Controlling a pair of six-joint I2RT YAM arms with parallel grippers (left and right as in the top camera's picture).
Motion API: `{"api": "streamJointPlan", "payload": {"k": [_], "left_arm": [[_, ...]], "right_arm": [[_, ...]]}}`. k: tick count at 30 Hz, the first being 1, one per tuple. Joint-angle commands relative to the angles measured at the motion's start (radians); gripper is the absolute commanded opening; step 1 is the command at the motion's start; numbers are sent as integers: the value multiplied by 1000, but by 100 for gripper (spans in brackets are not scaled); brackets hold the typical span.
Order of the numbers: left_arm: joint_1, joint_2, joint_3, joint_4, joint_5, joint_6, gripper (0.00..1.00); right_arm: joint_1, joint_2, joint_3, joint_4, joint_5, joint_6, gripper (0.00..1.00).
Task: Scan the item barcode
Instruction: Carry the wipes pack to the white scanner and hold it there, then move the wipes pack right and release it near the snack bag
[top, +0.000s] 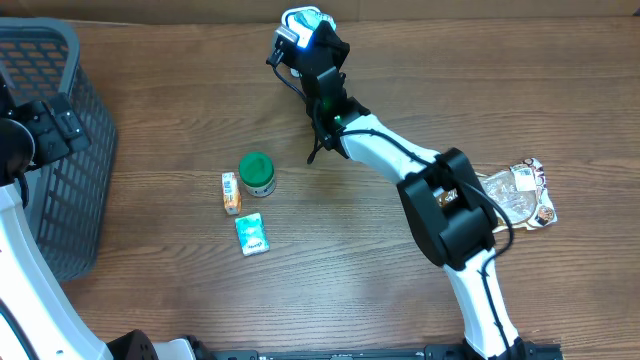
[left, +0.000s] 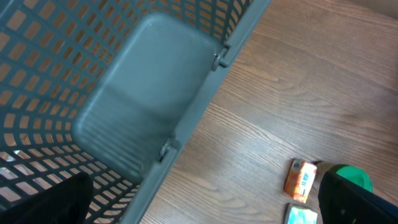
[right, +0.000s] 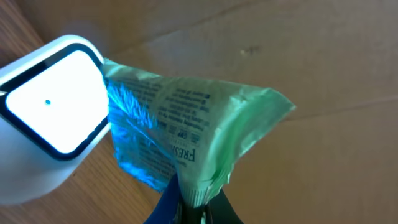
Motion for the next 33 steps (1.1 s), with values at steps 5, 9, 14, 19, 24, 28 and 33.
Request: {"api": "streamJointPlan", "payload": {"k": [5, 9, 14, 19, 24, 28, 33], "left_arm": [[3, 3, 14, 2, -9, 22, 100], [3, 3, 14, 2, -9, 22, 99], [3, 3, 14, 1, -9, 22, 99], [3, 3, 14, 2, -9, 22, 99], [3, 3, 14, 1, -9, 22, 99], [3, 3, 14, 1, -9, 22, 99], [3, 3, 14, 2, -9, 22, 100]], "right_arm": [[53, -401, 27, -310, 15, 402, 4], [53, -583, 28, -724, -96, 799, 4], [-40, -738, 28, -1205, -600, 1037, 4], [-213, -762, 24, -1561, -785, 1153, 4], [-418, -738, -69, -1641, -815, 1238, 4], [-594, -728, -203, -1574, -823, 1274, 4], [-794, -728, -404, -1392, -853, 1390, 4]]}}
